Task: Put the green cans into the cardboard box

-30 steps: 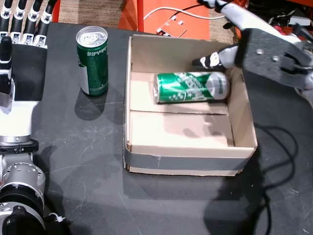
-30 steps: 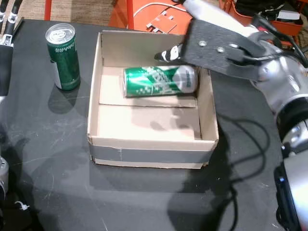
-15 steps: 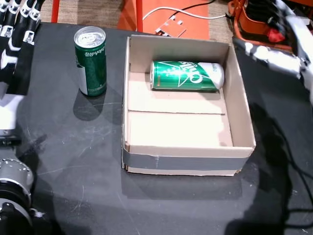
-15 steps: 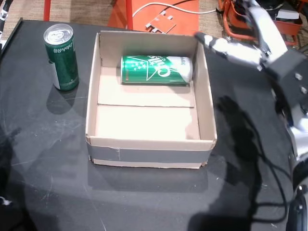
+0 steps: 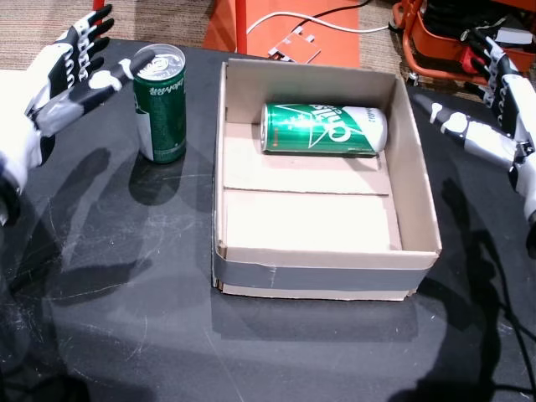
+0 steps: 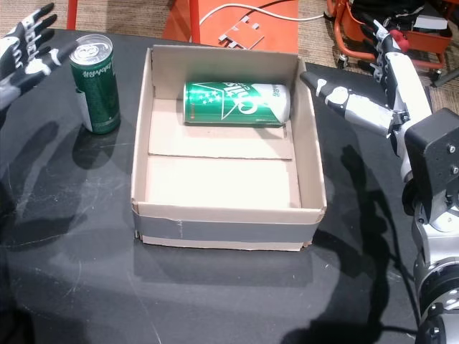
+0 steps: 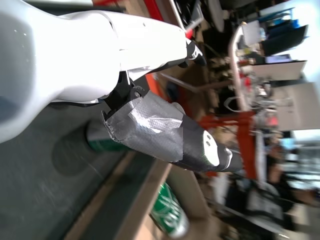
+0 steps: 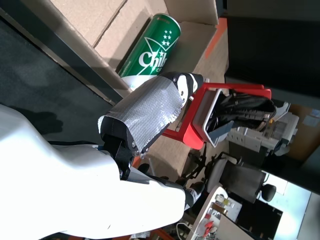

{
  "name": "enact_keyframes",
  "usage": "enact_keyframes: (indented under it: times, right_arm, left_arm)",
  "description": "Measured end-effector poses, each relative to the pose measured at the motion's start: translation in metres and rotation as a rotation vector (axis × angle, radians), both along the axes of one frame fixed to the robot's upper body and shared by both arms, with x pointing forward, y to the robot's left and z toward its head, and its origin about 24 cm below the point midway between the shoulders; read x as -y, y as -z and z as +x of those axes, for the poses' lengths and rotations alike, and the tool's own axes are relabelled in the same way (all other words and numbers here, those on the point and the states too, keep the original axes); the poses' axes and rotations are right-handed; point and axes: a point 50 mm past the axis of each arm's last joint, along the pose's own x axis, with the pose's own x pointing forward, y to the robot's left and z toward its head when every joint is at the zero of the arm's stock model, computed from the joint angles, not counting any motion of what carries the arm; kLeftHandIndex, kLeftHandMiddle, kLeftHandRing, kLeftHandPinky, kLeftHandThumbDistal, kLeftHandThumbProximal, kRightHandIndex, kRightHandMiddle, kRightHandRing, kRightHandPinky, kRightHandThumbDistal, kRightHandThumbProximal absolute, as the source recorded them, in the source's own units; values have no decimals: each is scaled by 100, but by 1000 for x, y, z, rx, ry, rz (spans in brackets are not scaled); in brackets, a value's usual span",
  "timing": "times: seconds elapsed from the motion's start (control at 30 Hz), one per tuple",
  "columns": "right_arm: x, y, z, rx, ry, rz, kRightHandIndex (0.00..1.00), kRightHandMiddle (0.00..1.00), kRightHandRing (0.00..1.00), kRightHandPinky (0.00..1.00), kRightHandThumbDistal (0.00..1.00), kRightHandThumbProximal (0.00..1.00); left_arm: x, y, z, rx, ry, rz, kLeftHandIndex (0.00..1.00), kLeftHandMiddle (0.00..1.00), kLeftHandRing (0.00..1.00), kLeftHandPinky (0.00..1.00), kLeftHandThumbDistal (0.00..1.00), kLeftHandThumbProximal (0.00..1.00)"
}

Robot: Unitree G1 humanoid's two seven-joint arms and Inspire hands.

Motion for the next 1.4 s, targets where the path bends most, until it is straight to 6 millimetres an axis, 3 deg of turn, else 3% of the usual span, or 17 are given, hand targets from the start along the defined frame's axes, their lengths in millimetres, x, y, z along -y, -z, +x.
enact_keyframes:
  times: [0.1,0.53,0.73,1.4]
  right_arm:
    - [0,0,0,1,2,3,91,100,100,100,100,87]
    - [1,-1,-1,7,-18,22,88,100,100,100,100,87]
    - [1,-1,-1,8,-18,23,88,100,100,100,100,88]
    - [6,-4,-2,30,-19,78,88,99,100,100,100,81]
  left_arm:
    - [4,-2,3,-3,-12,52,100,100,100,100,100,57]
    - [15,0,5,-14,-4,60,100,100,100,99,100,53]
    - [21,4,6,-50,22,-4,100,100,100,100,100,45]
    - [20,6,7,-77,-4,-28,100,100,100,98,100,50]
